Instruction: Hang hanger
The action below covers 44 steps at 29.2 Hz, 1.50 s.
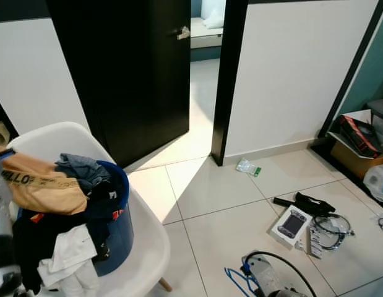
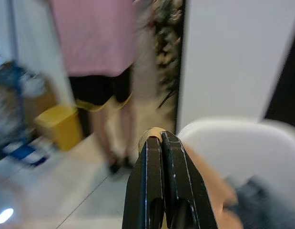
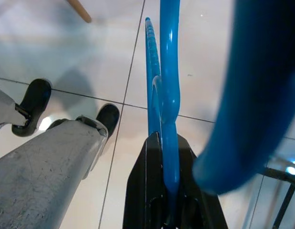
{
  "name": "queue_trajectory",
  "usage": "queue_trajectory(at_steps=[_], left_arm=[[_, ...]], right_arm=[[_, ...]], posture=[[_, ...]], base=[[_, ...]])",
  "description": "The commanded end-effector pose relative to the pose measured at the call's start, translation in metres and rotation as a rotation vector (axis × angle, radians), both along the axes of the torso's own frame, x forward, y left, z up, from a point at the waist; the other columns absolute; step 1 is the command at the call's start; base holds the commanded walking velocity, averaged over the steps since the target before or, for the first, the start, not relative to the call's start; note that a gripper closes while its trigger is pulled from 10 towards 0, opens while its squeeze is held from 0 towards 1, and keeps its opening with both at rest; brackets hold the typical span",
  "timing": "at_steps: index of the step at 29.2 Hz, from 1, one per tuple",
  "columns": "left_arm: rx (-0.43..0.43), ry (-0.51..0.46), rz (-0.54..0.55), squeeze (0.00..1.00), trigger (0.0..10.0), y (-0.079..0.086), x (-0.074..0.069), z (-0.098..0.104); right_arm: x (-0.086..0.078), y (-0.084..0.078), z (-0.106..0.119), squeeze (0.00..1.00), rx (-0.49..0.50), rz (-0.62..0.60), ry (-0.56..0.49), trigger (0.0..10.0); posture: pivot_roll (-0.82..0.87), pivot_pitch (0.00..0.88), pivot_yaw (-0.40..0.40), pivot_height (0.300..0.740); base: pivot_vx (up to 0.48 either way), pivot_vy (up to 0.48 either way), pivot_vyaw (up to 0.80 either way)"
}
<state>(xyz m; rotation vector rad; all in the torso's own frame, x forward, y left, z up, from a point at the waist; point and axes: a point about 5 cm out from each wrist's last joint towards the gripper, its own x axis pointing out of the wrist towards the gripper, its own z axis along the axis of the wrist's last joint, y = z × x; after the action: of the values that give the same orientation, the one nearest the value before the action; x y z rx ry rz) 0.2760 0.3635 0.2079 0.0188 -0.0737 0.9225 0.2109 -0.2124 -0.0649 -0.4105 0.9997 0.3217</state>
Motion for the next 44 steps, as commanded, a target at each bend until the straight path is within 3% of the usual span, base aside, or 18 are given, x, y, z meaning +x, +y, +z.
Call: queue_trajectory(at_steps=[1,4,6,7,15,17,18,20,24,26,29,30,32,34,36,38,41,44], left_arm=[[-0.075,0.069,0.013,0.00,3.9,-0.005,-0.008,-0.025],[-0.148,0.144,0.009,0.00,4.5,-0.012,-0.016,-0.054],[-0.148,0.144,0.009,0.00,4.5,-0.012,-0.016,-0.054],[-0.217,0.201,-0.001,0.00,5.0,-0.025,-0.021,-0.079],[-0.249,0.255,-0.032,0.00,6.1,-0.037,-0.019,-0.098],[-0.245,0.259,-0.035,0.09,6.2,-0.037,-0.020,-0.098],[-0.247,0.254,-0.037,1.00,6.0,-0.037,-0.021,-0.097],[-0.249,0.251,-0.038,1.00,6.0,-0.037,-0.022,-0.097],[-0.230,0.250,-0.030,1.00,7.6,-0.034,-0.024,-0.094],[-0.193,0.249,-0.028,1.00,10.0,-0.031,-0.026,-0.087],[-0.180,0.249,-0.029,1.00,10.0,-0.031,-0.027,-0.085],[-0.100,0.248,-0.039,1.00,10.0,-0.028,-0.028,-0.072],[-0.100,0.248,-0.039,1.00,10.0,-0.028,-0.028,-0.072],[0.013,0.250,-0.055,1.00,10.0,-0.025,-0.029,-0.055],[0.013,0.250,-0.055,1.00,10.0,-0.025,-0.029,-0.055],[0.202,0.289,-0.158,1.00,10.0,-0.024,-0.028,-0.030],[0.319,0.333,-0.238,1.00,10.0,-0.026,-0.026,-0.019],[0.656,0.520,-0.409,1.00,10.0,-0.024,-0.022,0.003]], right_arm=[[0.001,0.001,0.001,0.00,0.000,0.014,-0.003,10.0],[0.001,0.001,0.001,0.00,-0.001,0.018,-0.001,10.0],[0.001,0.001,0.001,0.00,-0.001,0.018,-0.001,10.0],[0.001,0.001,0.001,0.00,-0.002,0.021,0.000,10.0],[0.001,0.001,0.001,0.00,-0.002,0.023,0.001,10.0],[0.001,0.001,0.001,0.00,-0.002,0.024,0.001,10.0],[0.001,0.001,0.001,0.00,-0.002,0.024,0.001,10.0],[0.001,0.001,0.001,0.00,-0.002,0.024,0.002,10.0],[0.001,0.001,0.000,0.00,-0.003,0.026,0.003,10.0],[0.001,0.001,0.000,0.00,-0.003,0.028,0.005,10.0],[0.001,0.001,0.000,0.00,-0.003,0.028,0.005,10.0],[0.001,0.001,0.000,0.00,-0.004,0.029,0.006,10.0],[0.001,0.001,0.000,0.00,-0.004,0.029,0.006,10.0],[0.001,0.001,0.000,0.00,-0.004,0.030,0.007,10.0],[0.001,0.001,0.000,0.00,-0.004,0.030,0.007,10.0],[0.001,0.001,0.001,0.00,-0.004,0.030,0.008,10.0],[0.001,0.001,0.001,0.00,-0.004,0.030,0.008,10.0],[0.002,0.001,0.001,0.00,-0.004,0.029,0.007,10.0]], posture=[[-0.01,0.008,0.022,0.740],[-0.01,0.008,0.022,0.740],[-0.01,0.008,0.022,0.740],[-0.01,0.010,0.020,0.740],[-0.01,0.008,0.024,0.740],[-0.01,0.007,0.025,0.740],[-0.01,0.006,0.025,0.740],[-0.01,0.007,0.025,0.740],[-0.01,0.006,0.022,0.740],[-0.01,0.004,0.021,0.740],[-0.01,0.004,0.021,0.740],[-0.01,0.003,0.023,0.740],[-0.01,0.003,0.023,0.740],[-0.01,0.005,0.023,0.740],[-0.01,0.005,0.023,0.740],[-0.01,0.010,0.021,0.740],[-0.01,0.012,0.022,0.740],[0.00,0.014,0.015,0.740]], base=[[0.000,0.000,0.00],[0.000,0.000,0.00],[0.000,0.000,0.00],[0.000,0.000,0.00],[0.000,0.000,0.00],[0.000,0.000,0.00],[0.000,0.000,0.00],[0.000,0.000,0.00],[0.000,0.000,0.00],[0.000,0.000,0.00],[0.000,0.000,0.00],[0.000,0.000,0.00],[0.000,0.000,0.00],[0.000,0.000,0.00],[0.000,0.000,0.00],[0.000,0.000,0.00],[0.000,0.000,0.00],[0.000,0.000,0.00]])
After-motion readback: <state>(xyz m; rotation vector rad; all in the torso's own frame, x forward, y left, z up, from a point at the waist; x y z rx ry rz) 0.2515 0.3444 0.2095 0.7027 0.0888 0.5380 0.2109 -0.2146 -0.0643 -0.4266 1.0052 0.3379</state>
